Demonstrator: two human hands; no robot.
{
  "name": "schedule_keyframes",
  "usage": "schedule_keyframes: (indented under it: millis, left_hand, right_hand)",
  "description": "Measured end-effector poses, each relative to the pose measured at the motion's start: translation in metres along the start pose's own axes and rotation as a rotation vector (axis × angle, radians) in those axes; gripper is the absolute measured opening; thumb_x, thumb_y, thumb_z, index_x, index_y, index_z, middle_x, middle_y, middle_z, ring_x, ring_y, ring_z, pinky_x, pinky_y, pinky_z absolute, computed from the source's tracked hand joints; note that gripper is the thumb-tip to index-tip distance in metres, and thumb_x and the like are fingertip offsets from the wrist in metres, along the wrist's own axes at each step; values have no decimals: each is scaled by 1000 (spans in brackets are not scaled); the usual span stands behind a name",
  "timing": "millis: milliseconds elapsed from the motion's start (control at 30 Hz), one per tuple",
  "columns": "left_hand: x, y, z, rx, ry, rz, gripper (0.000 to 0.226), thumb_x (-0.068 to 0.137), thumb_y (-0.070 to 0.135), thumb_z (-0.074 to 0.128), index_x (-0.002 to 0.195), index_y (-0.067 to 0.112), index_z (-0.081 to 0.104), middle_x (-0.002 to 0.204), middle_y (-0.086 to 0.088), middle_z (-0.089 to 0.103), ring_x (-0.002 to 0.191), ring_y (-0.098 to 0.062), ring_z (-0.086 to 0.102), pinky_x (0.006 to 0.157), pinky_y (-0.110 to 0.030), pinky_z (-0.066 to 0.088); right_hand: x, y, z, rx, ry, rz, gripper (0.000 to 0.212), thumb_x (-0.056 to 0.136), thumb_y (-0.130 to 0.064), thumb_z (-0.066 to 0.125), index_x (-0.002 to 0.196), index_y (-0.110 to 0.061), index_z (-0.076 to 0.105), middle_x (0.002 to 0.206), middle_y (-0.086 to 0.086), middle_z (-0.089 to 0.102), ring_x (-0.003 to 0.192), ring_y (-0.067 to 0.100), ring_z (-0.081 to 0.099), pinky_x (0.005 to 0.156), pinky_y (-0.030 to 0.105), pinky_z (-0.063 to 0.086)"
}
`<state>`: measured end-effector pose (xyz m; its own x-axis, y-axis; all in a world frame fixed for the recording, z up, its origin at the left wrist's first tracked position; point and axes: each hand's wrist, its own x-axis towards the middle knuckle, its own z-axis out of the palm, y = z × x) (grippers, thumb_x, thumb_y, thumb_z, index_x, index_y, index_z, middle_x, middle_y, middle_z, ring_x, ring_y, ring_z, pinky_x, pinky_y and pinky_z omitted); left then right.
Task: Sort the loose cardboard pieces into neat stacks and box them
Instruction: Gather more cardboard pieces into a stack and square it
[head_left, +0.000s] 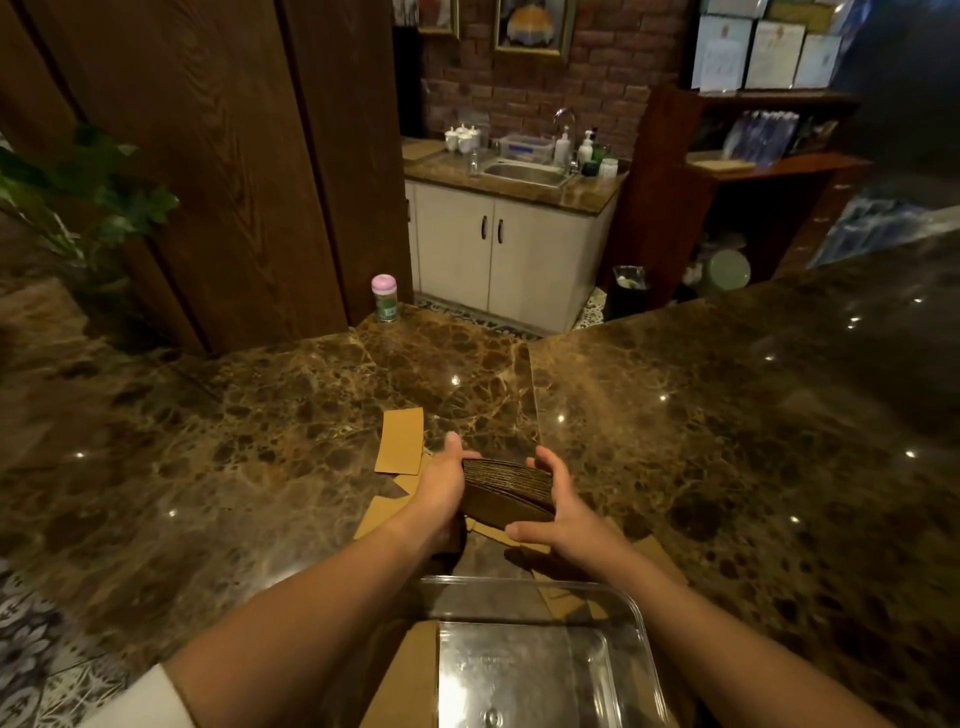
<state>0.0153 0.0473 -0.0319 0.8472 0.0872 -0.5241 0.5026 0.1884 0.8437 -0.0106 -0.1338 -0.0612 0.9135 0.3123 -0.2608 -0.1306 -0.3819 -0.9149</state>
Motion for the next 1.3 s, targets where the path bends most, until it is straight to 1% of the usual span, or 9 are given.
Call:
schedule_keyframes:
  millis: [167, 333, 500, 600, 700, 833, 1000, 1100, 1300]
  left_hand:
    - [-2, 5, 0, -5, -14, -9, 71, 100, 62, 25, 108, 4, 67, 106, -22, 72, 100, -35, 69, 96, -51, 53]
    - [-23, 27, -3, -141, -124, 115, 51, 95, 62, 42, 111, 20, 66, 102, -8, 75, 84, -17, 74, 60, -26, 57]
    - [-59, 44, 3, -463, -144, 313, 68, 70, 58, 78, 129, 45, 47, 115, 6, 74, 110, -15, 67, 92, -40, 49]
    - [-79, 44, 15, -597, -287, 440, 92, 60, 34, 92, 137, 44, 41, 103, 3, 76, 98, -20, 72, 78, -41, 56]
    - [-96, 51, 20, -643, -256, 561, 77, 61, 15, 89, 125, 30, 50, 80, 4, 72, 78, -16, 71, 70, -31, 57]
    - [-110, 54, 10, -556, -297, 619, 42, 63, 13, 86, 95, 23, 61, 80, 0, 67, 73, -16, 66, 68, -33, 57]
    - [-113, 51, 3, -507, -365, 624, 76, 73, 2, 78, 134, 40, 52, 80, -1, 66, 71, -15, 65, 65, -29, 55]
    - [-117, 51, -1, -408, -285, 622, 56, 69, 9, 80, 119, 26, 61, 80, 1, 66, 72, -13, 66, 64, -28, 55]
    - [-132, 42, -14, 77, -42, 714, 51, 65, 35, 84, 111, 40, 62, 82, 12, 69, 75, -9, 67, 64, -25, 56]
  right_hand:
    - [4, -5, 3, -127, 148, -46, 60, 86, -11, 76, 129, -37, 42, 119, -9, 59, 89, -15, 61, 66, 3, 47]
    - [-1, -36, -12, -220, 287, -200, 56, 81, -10, 80, 118, -41, 53, 108, -18, 65, 98, -8, 62, 85, 14, 52]
    - [-19, -85, -13, -314, 505, -447, 62, 76, -18, 82, 126, -40, 53, 111, -19, 64, 103, -9, 60, 85, 8, 48]
    - [-37, -101, 10, -300, 607, -542, 65, 71, -26, 82, 127, -38, 51, 112, -20, 59, 105, -8, 57, 86, 6, 46]
    - [-52, -105, 34, -279, 657, -651, 70, 69, -21, 86, 125, -36, 49, 116, -19, 55, 112, -6, 53, 94, 8, 42]
    - [-66, -104, 47, -301, 678, -707, 71, 68, -27, 86, 126, -28, 47, 125, -17, 51, 121, 1, 52, 103, 15, 43]
    - [-78, -108, 49, -347, 668, -710, 70, 66, -31, 86, 123, -28, 45, 123, -22, 46, 117, -1, 50, 101, 19, 45]
    - [-85, -111, 50, -413, 618, -629, 70, 68, -35, 85, 123, -31, 42, 117, -18, 49, 111, 3, 52, 94, 29, 51]
    - [-101, -120, 58, -460, 415, -373, 74, 72, -61, 61, 135, -48, 25, 105, -33, 51, 94, -4, 56, 74, 16, 51]
